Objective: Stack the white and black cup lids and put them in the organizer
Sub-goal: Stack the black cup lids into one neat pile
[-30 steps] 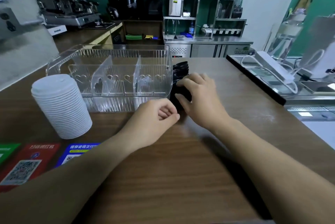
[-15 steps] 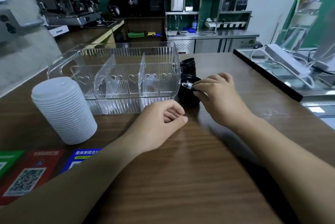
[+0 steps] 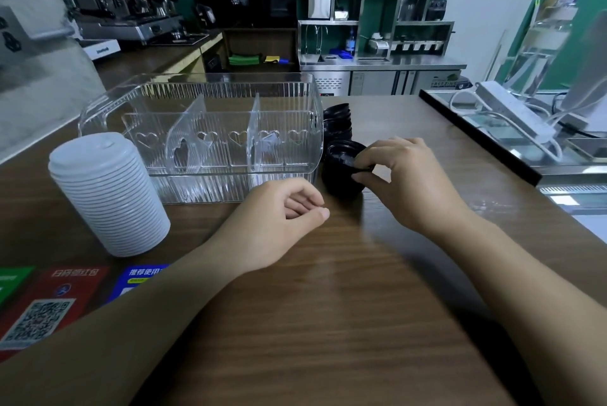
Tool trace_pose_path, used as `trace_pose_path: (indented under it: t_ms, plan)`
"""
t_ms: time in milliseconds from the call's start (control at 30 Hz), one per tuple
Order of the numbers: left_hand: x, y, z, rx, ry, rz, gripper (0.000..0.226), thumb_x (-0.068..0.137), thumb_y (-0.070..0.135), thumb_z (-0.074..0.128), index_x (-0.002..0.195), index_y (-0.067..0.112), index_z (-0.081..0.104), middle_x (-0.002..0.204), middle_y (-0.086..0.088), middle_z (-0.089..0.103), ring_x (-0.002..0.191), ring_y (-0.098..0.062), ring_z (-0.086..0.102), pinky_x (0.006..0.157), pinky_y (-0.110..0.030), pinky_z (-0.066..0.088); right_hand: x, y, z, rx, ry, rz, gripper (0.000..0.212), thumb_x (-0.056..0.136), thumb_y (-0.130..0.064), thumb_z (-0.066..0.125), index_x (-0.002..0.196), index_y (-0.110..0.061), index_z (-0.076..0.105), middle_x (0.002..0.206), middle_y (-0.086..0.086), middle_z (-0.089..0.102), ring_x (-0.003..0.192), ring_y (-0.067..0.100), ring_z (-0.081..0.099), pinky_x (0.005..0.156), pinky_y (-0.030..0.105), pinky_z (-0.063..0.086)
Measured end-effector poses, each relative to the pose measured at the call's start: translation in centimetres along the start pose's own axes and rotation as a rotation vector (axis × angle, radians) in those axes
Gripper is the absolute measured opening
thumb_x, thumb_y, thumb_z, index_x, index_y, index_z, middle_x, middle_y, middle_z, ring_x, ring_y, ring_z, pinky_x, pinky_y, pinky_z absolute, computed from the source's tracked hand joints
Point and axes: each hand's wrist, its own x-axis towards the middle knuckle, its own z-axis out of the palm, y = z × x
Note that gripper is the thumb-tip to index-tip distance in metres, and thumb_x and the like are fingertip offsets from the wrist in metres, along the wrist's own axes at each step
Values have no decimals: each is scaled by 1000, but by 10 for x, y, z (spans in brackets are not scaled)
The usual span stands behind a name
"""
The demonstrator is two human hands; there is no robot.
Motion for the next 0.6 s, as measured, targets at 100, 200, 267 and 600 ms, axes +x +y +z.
trace_pose_path:
  t_ms: [100,200,267,600]
  plan:
    - [1,0,-1,-7,5,-10,5,103,29,86,105,27,82,103,9,82,100,-4,79,92,-25,65,0,0,-2,92,68,18,5,95,-26,87,97,-26,83,102,-15,78,100,15,70,98,51,51]
    - [0,1,-1,-34,18,-19,6,102,30,87,106,27,83,103,12,82,101,-4,80,91,-23,64,0,-4,-11,194,138,85,6,94,-27,88,95,-23,84,97,-14,78,93,6,65,93,32,53]
    - [-1,4,-2,-82,28,-25,10,102,32,87,111,28,83,105,14,83,103,-4,80,92,-20,62,0,-8,-19,284,130,197,9,93,-30,89,92,-23,84,87,-11,75,79,3,59,77,19,48]
    - [-10,28,-5,-523,56,23,66,94,40,83,155,23,64,138,-1,81,126,-22,81,109,-45,65,-9,-47,-36,885,-289,171,21,88,-14,90,92,2,76,74,18,77,69,32,73,77,51,61]
